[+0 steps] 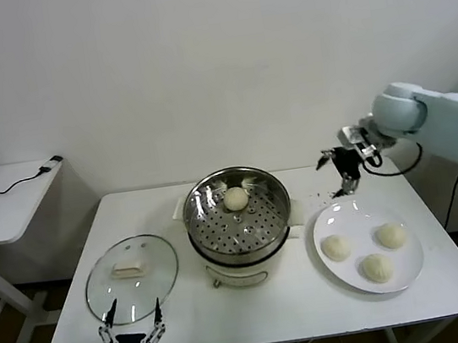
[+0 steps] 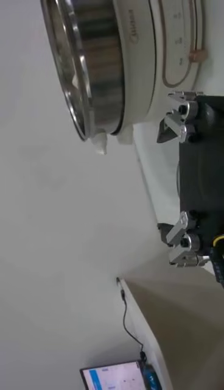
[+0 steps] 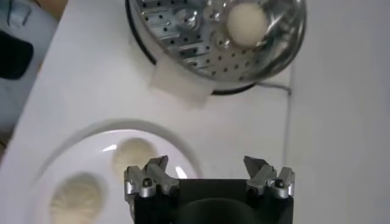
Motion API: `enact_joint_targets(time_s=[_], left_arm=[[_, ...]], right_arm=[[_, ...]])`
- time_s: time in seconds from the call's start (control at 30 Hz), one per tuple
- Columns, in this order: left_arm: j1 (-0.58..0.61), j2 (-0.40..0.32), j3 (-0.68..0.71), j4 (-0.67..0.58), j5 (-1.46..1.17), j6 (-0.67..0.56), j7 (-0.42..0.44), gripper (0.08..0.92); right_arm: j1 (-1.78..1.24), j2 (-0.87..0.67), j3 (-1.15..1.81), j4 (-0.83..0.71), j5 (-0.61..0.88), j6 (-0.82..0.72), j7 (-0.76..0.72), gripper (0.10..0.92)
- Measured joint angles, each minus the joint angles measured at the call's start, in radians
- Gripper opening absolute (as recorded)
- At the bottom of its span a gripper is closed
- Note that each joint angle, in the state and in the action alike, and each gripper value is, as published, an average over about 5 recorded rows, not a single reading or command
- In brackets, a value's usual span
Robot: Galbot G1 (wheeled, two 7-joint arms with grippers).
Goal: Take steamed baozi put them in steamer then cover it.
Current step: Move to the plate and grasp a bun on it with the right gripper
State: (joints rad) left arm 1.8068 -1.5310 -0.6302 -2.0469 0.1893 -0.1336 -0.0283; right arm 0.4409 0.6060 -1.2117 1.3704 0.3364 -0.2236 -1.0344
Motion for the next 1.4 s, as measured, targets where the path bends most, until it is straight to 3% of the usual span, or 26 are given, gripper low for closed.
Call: enact_joint_targets(time_s=[0.53, 1.2, 1.4], left_arm=[[0.015, 0.000, -0.012, 0.008, -0.013, 0.003, -0.001, 0.823], [0.009, -0.003, -0.020, 0.035, -0.009, 0.006, -0.001, 0.823], [0.007, -0.003, -0.020, 0.040, -0.010, 0.005, -0.001, 0.823]], right_arm=[[-0.307, 0.033, 0.166, -0.124, -0.111, -0.030, -0.012, 0.823], [-0.392, 0.175, 0.222, -0.272, -0.162, -0.006, -0.034, 0.821], [-0.395, 0.185, 0.225, -0.288, -0.164, -0.001, -0.042, 0.748]])
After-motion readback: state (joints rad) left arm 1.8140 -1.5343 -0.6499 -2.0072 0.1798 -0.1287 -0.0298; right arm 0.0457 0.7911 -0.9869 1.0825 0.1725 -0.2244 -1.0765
